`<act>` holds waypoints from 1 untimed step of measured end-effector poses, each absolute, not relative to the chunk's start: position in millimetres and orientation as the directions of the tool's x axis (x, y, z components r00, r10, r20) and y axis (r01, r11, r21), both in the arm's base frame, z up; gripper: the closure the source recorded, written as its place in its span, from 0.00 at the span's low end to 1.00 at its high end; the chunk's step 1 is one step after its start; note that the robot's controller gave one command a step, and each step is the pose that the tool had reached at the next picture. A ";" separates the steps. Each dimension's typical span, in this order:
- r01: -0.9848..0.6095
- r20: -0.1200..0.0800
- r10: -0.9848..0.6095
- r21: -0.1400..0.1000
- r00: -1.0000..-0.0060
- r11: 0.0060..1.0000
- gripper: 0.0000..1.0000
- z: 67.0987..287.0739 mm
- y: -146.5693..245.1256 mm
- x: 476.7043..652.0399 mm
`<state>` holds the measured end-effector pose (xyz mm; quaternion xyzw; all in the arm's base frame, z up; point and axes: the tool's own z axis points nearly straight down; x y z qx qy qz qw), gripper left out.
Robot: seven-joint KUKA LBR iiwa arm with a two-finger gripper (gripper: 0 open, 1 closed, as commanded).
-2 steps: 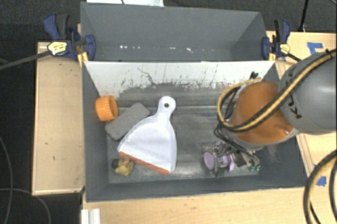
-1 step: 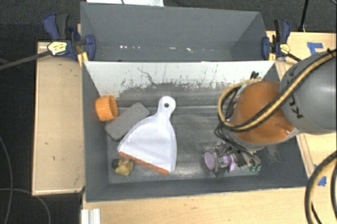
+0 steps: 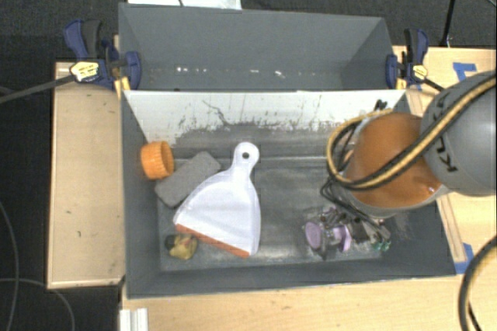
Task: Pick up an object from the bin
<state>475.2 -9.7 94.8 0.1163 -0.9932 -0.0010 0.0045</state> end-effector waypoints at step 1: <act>-0.228 -0.004 -0.228 0.000 -0.974 0.974 1.00 158.6 -9.9 478.7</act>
Offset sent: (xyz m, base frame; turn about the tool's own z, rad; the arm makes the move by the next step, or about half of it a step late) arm 0.0000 -0.0001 0.0408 0.0000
